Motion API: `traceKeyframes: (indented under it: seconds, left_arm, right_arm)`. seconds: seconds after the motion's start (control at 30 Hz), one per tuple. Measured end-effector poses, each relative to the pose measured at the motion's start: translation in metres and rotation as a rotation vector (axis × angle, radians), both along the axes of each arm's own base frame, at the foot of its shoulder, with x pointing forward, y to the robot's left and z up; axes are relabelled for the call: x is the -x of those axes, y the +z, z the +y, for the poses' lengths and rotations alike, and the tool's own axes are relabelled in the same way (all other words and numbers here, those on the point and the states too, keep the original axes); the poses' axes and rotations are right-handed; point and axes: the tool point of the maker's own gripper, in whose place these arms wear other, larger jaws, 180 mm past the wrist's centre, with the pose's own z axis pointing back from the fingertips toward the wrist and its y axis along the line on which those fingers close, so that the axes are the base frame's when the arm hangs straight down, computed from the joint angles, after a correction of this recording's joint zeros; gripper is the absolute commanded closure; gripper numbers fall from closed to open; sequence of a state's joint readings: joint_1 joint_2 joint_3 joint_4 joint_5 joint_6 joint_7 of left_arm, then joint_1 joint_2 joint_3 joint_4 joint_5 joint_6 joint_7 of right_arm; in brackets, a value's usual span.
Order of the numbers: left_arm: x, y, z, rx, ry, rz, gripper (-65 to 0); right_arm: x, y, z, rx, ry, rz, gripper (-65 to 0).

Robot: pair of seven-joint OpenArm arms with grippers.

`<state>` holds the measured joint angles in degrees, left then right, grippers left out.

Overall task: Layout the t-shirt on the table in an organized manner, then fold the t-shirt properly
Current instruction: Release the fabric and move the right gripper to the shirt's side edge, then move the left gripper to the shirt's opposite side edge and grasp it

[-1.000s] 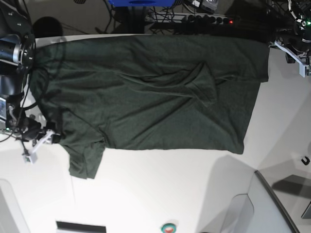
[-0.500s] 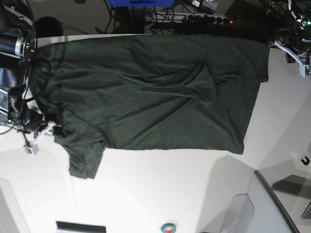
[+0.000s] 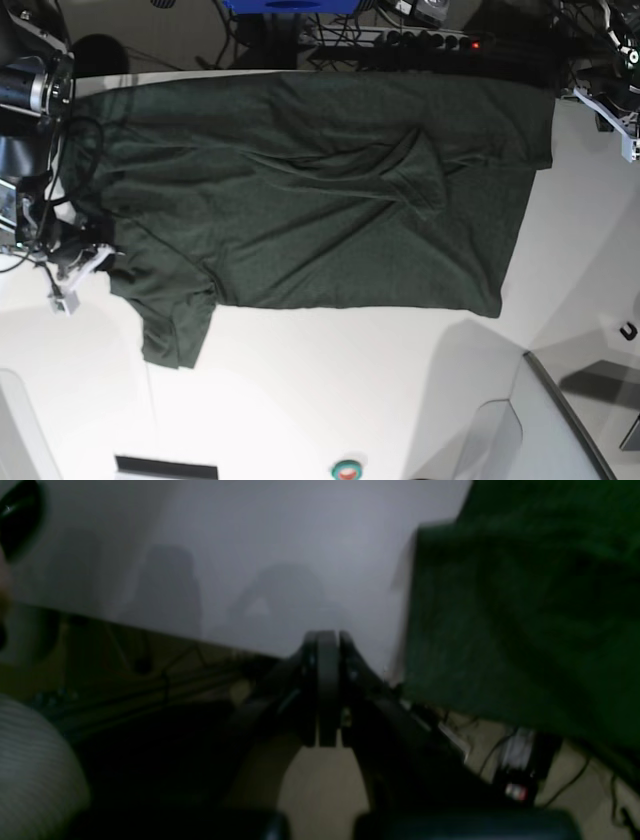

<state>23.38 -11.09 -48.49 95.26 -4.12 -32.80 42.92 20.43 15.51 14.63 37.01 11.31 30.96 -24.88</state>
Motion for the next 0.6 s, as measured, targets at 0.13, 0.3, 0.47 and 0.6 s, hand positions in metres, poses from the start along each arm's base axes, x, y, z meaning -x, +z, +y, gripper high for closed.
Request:
traceKeyframes:
  seconds: [0.13,0.3,0.47,0.6]
  left_arm:
    - [-0.023,-0.01,-0.011,0.033,-0.064,-0.004,0.0]
    - [-0.056,0.005,-0.006,0.02,-0.06,-0.069,0.0]
    - [-0.118,0.011,-0.019,0.047,-0.132,-0.133,-35.2]
    - [-0.156,-0.013,-0.033,0.074,-0.19,-0.056,-51.5]
  right_arm:
    - [-0.003,0.017,-0.004,0.051,0.027,-0.068,-0.8]
    - [0.006,0.033,-0.006,0.107,0.061,-0.123,-0.8]
    - [0.011,0.035,-0.006,0.126,0.076,-0.109,-0.8]
    - [0.015,0.037,-0.005,0.133,0.084,-0.114,-0.8]
